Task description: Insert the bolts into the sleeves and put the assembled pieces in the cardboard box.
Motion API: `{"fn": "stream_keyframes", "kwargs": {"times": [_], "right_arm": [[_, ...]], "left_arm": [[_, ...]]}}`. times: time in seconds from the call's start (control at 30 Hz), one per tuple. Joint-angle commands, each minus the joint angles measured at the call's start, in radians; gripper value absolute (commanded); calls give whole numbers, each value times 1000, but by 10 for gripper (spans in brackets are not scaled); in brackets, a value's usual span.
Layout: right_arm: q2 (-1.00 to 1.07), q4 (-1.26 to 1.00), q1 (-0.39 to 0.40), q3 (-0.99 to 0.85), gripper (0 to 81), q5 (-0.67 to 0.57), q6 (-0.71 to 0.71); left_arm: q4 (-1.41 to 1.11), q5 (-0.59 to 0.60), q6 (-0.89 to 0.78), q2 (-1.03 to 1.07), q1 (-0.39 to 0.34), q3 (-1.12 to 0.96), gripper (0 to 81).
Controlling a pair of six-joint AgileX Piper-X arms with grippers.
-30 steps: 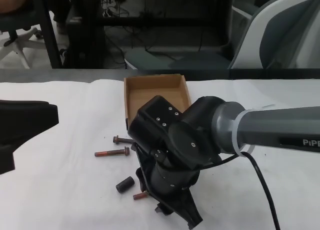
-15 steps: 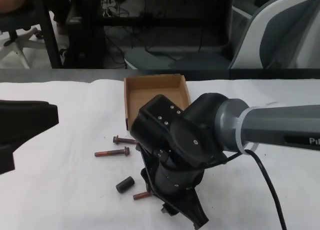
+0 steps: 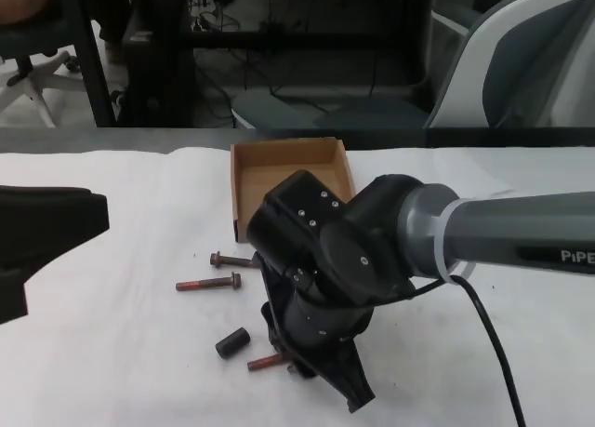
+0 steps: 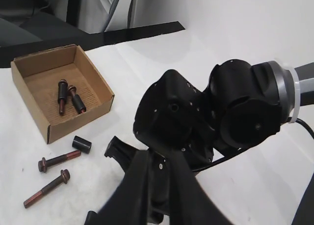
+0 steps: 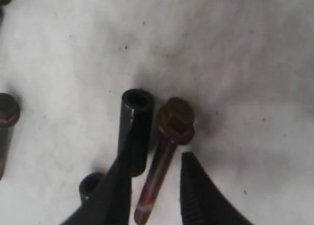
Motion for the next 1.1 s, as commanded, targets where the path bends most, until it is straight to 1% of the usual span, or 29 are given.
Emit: {"fn": "stream_keyframes", "kwargs": {"times": [0.0,0.33,0.5,0.6,0.87,1.07], "right_arm": [[9,-6,-15,-5,258,4,12],[9,-1,-19,-5,258,3,12],[9,27,-19,-5,258,-27,12],[9,48,-19,-5,258,-33,12],[12,53,-21,-5,258,-33,28],[37,19,-21,-4,258,-54,30]], "left_arm": [[-14,-2,15,-4,0,0,157],[-14,-6,28,-4,-4,0,157],[-14,-66,39,-4,-34,0,157],[-14,-66,51,-4,-45,0,157],[-14,-66,51,-4,-46,0,158],[-14,-66,51,-4,-46,0,158]]}}
